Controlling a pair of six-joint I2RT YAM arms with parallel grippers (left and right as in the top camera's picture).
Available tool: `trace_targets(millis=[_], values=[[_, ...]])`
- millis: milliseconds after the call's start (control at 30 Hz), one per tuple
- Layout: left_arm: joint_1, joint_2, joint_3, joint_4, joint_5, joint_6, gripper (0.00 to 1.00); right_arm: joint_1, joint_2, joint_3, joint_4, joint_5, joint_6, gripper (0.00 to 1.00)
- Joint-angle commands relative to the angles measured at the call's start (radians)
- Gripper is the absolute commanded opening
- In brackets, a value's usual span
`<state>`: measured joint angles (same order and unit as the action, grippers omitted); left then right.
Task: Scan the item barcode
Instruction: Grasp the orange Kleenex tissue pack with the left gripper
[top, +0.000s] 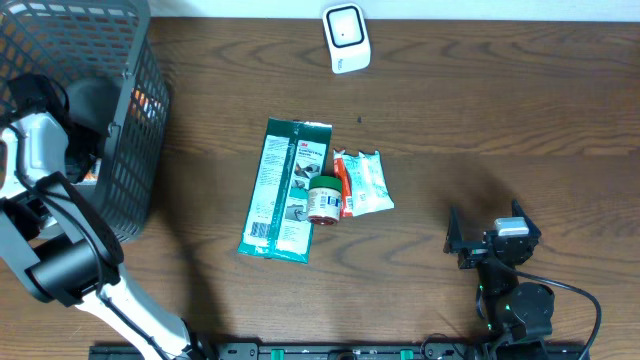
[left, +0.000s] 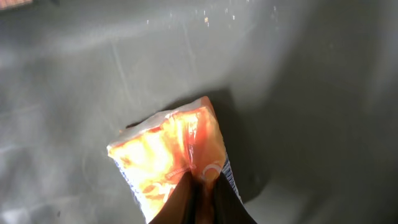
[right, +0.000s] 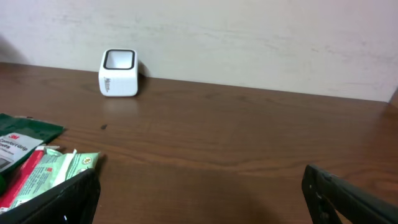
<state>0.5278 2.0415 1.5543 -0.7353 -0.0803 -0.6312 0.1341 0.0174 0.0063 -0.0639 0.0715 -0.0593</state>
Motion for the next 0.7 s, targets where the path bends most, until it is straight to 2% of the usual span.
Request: trace_targets(millis=[0,133,267,367,400,467,533,600,667], values=[[0.013,-0.11,0.031,-0.014,0.055,0.006,0.07,0.004,-0.004,-0.001,-0.004,0.006,-0.002,0.99],[0.021,-0.326,0.034,-0.001,0.068,0.018,0.07,0.004,-0.004,-0.001,-0.004,0.006,-0.002,0.99],[0.022,-0.494,0.034,0.041,0.239,0.156,0.07,0.004,-0.004,-0.001,-0.004,0.005,-0.002,0.99],[0.022,-0.584,0.034,0.036,0.302,0.167,0.08,0.004,-0.004,-0.001,-0.004,0.005,-0.002,0.99],[0.022,-0.604,0.034,0.03,0.301,0.167,0.22,0.004,-0.004,-0.001,-0.004,0.005,-0.002,0.99],[0.022,-0.625,0.034,0.026,0.296,0.166,0.55,0.004,-0.004,-0.001,-0.004,0.005,-0.002,0.99],[0.022,-0.62,0.032,0.026,0.295,0.158,0.64,0.004,-0.004,-0.001,-0.004,0.005,-0.002,0.99],[0.022,-0.599,0.023,0.026,0.281,0.134,0.8,0.004,-0.004,-0.001,-0.004,0.005,-0.002,0.99],[0.022,-0.565,0.011,0.026,0.258,0.117,0.83,0.004,-0.004,-0.001,-0.004,0.005,-0.002,0.99]])
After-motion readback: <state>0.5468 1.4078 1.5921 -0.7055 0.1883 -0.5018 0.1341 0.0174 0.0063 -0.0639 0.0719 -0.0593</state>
